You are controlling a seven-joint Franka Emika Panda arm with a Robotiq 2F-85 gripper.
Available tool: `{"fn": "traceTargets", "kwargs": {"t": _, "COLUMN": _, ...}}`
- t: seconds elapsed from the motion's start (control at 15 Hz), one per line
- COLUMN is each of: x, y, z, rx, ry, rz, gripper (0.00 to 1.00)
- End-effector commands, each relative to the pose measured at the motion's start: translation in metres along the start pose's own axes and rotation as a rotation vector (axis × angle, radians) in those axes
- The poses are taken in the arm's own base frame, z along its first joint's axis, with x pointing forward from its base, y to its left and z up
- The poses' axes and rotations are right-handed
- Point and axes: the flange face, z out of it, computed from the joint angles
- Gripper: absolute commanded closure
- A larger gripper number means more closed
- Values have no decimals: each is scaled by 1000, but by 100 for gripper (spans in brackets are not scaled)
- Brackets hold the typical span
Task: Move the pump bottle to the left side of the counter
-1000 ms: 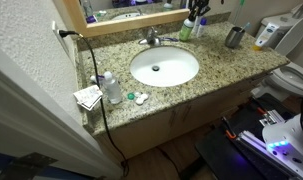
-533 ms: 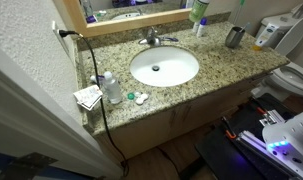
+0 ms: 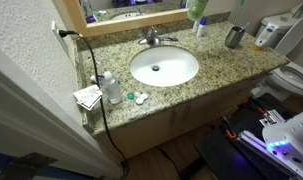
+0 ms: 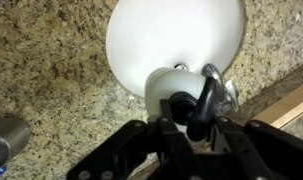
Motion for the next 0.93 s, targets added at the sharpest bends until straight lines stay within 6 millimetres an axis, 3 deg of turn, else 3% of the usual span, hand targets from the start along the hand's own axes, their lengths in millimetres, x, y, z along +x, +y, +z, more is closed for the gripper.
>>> {"fn": "traceTargets", "kwargs": {"t": 0.0, "x": -53, "y": -82, "z": 19, "rx": -52, "ry": -41, "rz": -186, "gripper": 92}}
{"fn": "traceTargets", "kwargs": {"t": 0.13, "x": -85, "y": -117, "z": 28, "rx": -58, "ry": -73, "rz": -300, "gripper": 92}}
{"fn": "traceTargets", "kwargs": {"t": 0.2, "x": -72, "y": -100, "z": 30, "rx": -39, "ry": -49, "rz": -216, "gripper": 69}}
{"fn": "traceTargets", "kwargs": {"t": 0.27, "x": -88, "y": -116, "z": 34, "rx": -46, "ry": -61, "rz": -254, "gripper": 69}}
{"fn": "traceTargets", "kwargs": {"t": 0.4, "x": -98, "y": -127, "z": 36, "rx": -52, "ry": -68, "rz": -281, "gripper": 69}}
{"fn": "traceTargets", "kwargs": {"t": 0.47, "x": -91, "y": -125, "z": 43, "rx": -90, "ry": -78, "rz": -273, "gripper": 92}}
{"fn": "traceTargets", "kwargs": {"t": 0.67, "x": -91, "y": -151, "z": 71, "rx": -200, "ry": -85, "rz": -377, "gripper": 92}}
{"fn": "traceTargets", "kwargs": {"t": 0.87, "x": -103, "y": -197, "z": 101, "rx": -279, "ry": -49, "rz": -512, "gripper": 92}}
